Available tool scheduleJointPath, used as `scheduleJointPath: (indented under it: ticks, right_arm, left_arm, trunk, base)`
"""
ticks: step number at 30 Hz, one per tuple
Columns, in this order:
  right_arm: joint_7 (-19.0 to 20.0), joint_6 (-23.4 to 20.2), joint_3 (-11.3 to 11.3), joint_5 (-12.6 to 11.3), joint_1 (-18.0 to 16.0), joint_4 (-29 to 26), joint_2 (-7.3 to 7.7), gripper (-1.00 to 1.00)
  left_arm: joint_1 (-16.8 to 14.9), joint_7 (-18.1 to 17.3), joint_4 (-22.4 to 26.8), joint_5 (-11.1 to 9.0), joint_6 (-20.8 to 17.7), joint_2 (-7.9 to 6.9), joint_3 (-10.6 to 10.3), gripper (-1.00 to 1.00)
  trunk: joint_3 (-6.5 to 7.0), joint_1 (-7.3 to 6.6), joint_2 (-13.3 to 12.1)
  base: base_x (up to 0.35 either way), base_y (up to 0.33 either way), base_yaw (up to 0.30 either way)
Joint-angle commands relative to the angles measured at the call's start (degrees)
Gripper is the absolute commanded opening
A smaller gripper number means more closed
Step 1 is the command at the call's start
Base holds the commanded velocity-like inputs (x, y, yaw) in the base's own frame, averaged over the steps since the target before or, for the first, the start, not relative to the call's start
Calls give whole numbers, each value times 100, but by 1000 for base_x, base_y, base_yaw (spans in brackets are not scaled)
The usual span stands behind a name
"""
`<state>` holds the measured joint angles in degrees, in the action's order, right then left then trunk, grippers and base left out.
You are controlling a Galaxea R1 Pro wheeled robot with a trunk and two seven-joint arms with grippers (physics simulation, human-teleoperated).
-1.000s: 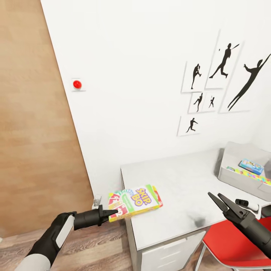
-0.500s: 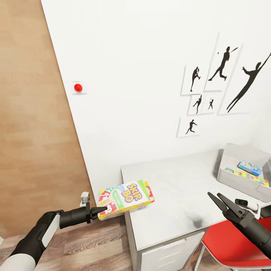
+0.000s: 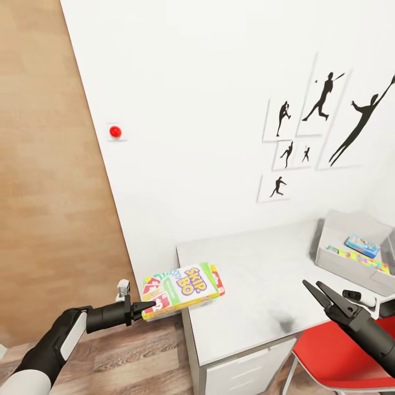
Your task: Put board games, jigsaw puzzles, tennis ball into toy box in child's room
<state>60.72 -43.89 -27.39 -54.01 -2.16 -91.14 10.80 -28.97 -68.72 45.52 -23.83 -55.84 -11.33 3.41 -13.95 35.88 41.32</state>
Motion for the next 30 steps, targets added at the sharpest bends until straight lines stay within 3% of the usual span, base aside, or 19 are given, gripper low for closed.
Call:
scheduleJointPath:
  ticks: [1,16,30]
  right_arm:
    - [1,-33,-2,-22,-4,0,1,100]
    - [9,-39,6,-22,0,0,1,100]
    - [18,-41,-2,-22,5,0,1,100]
  left_arm:
    - [-4,-9,0,-7,-32,3,2,-100]
    - [-4,-9,2,-7,-27,15,2,-100]
    - [-4,-9,2,-1,-24,10,2,-100]
  trunk:
    - [12,-21,-35]
    - [373,-351,-637]
    - [721,-658,-1198]
  base:
    - [0,0,-49]
    - [-133,0,-178]
    - [-13,0,-208]
